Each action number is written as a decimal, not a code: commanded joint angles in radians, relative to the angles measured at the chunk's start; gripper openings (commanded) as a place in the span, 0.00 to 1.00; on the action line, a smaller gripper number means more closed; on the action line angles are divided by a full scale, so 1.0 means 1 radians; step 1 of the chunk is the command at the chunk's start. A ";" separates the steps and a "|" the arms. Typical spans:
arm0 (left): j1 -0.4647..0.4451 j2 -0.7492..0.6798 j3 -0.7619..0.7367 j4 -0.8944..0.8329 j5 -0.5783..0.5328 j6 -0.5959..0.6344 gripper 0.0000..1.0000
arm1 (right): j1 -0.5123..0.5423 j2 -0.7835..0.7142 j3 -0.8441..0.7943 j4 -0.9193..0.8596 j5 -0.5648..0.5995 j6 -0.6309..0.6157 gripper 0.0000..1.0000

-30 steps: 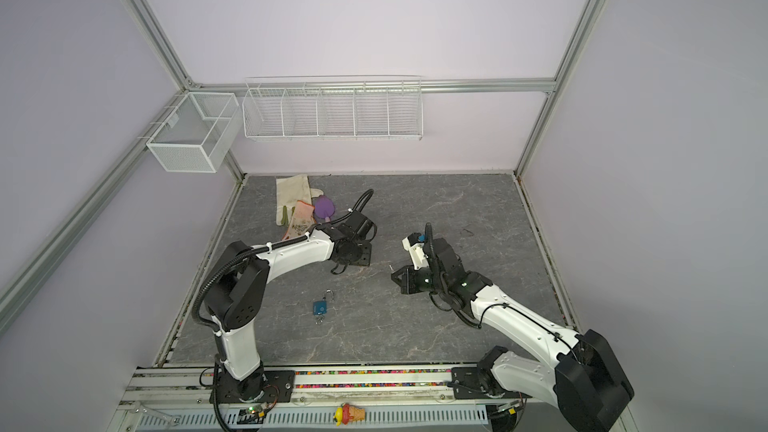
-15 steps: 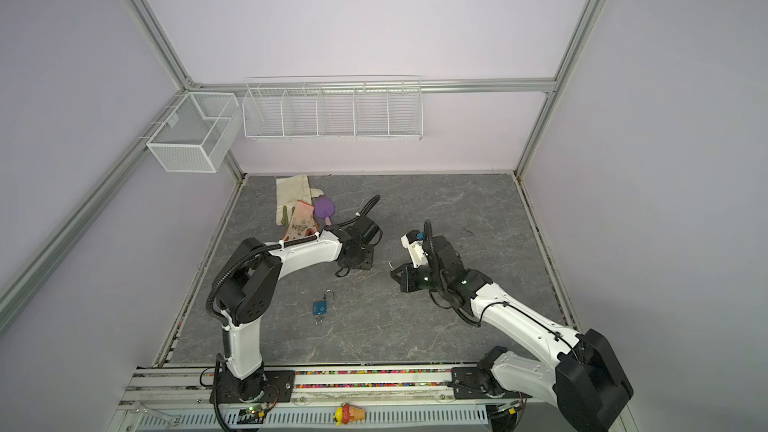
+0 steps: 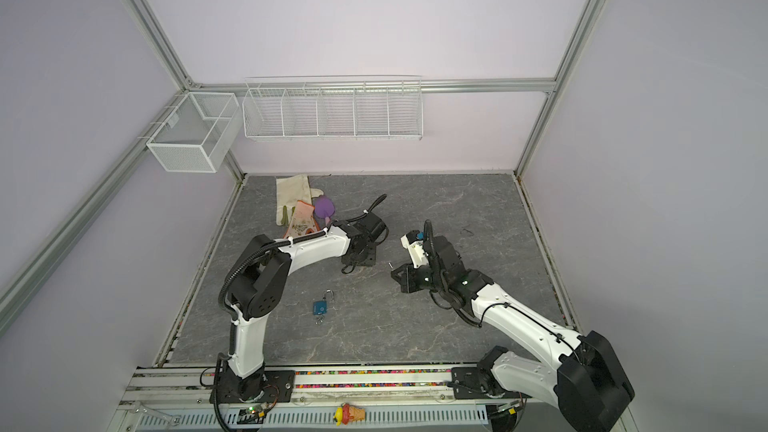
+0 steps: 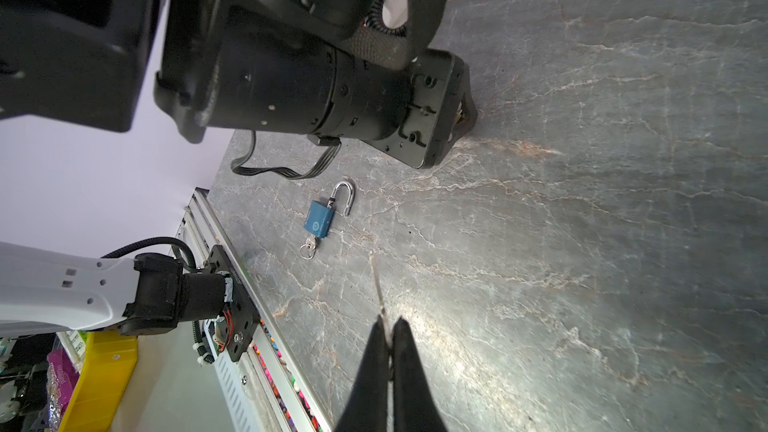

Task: Unlock with the key
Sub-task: 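Lower the open left gripper and close it on the small brass padlock, then lift the padlock with the left gripper while the right gripper brings the key toward it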

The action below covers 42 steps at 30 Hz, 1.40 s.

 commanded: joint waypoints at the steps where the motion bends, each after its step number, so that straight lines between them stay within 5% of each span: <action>1: -0.012 0.018 0.002 -0.064 -0.002 -0.038 0.42 | 0.005 -0.018 -0.006 -0.020 0.015 -0.027 0.06; 24: -0.016 -0.009 -0.077 -0.017 0.043 -0.087 0.31 | 0.001 -0.003 -0.012 0.004 0.031 -0.026 0.06; 35: -0.017 -0.035 -0.082 -0.007 0.050 -0.079 0.00 | -0.002 -0.003 0.009 -0.004 0.032 -0.026 0.06; 42: -0.020 -0.152 -0.113 0.061 0.074 -0.142 0.00 | -0.006 -0.041 0.045 -0.114 0.040 -0.022 0.06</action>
